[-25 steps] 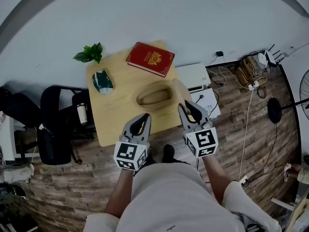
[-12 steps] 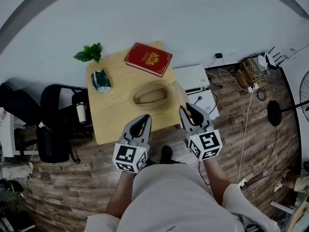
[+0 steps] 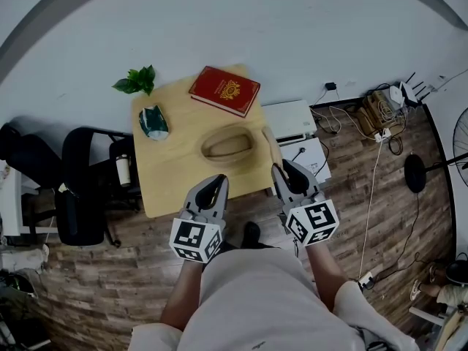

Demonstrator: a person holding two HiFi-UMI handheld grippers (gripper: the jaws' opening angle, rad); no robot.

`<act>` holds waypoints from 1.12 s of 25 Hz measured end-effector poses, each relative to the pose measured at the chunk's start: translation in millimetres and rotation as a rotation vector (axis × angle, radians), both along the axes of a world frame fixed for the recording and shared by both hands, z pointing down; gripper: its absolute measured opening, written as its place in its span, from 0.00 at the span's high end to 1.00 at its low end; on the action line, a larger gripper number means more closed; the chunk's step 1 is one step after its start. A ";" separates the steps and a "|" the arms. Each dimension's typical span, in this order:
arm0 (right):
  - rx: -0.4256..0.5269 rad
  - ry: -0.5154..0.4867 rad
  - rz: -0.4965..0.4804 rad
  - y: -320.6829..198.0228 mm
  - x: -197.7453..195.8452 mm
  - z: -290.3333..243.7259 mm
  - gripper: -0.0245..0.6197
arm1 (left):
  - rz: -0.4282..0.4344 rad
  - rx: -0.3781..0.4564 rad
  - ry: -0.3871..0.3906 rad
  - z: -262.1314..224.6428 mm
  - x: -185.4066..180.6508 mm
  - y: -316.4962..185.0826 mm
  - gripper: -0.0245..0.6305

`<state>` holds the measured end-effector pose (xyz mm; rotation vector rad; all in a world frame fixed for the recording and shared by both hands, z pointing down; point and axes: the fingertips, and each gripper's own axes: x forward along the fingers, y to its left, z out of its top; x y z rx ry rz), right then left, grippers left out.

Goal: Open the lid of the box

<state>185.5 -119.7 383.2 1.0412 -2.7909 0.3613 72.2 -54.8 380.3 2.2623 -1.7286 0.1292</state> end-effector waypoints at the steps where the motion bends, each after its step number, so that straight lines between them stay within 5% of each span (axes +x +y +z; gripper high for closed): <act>1: 0.001 -0.001 -0.002 0.3 0.3 -0.9 0.84 | -0.003 0.001 0.001 -0.5 -0.1 0.2 0.94; 28: -0.003 -0.005 -0.026 -3.1 9.4 5.0 0.84 | -0.024 -0.010 0.004 4.4 13.1 -2.8 0.94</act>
